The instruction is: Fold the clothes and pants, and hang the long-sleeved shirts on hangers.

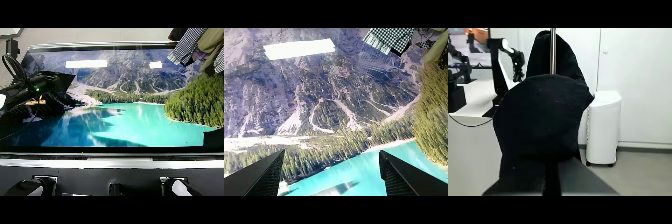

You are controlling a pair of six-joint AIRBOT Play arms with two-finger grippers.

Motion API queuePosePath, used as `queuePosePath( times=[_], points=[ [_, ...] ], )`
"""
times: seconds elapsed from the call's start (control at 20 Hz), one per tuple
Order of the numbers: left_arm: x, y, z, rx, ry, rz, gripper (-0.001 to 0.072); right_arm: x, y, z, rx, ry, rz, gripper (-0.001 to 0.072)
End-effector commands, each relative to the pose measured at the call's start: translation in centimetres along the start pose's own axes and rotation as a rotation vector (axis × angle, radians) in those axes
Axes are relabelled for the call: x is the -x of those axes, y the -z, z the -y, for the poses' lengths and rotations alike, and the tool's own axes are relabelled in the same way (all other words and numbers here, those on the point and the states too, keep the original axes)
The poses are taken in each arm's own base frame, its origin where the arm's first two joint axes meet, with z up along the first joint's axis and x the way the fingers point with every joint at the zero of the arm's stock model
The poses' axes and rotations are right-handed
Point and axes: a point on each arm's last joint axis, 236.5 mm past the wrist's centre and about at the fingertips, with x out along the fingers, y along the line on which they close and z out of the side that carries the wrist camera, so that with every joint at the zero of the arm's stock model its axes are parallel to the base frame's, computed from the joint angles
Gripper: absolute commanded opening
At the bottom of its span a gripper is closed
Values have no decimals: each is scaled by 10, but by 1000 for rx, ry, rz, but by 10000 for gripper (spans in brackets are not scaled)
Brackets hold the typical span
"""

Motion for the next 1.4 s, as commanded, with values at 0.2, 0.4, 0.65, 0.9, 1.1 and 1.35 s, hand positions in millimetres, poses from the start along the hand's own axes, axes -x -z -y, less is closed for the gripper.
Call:
queuePosePath(
  times=[0.2, 0.4, 0.65, 0.9, 1.1, 1.35],
  points=[
    [0, 0, -1, -1, -1, -1, 679, -21, 37, 26, -123, 21, -143, 31],
    [0, 0, 0, 42, 0, -1, 679, -10, 38, 17, -138, -43, -178, 452],
    [6, -5, 3, 101, 2, 15, 678, 40, -38, 50, -170, -78, -2, 686],
    [21, -19, 8, 106, 1, 57, 667, 104, -112, 11, -552, -436, 137, 664],
    [29, -18, 8, 148, -5, 45, 667, 171, -52, -165, -544, -1094, -231, 661],
    [58, 9, -17, 81, -138, -81, 668, 322, 120, -281, 142, -1539, -652, 662]
  ],
)
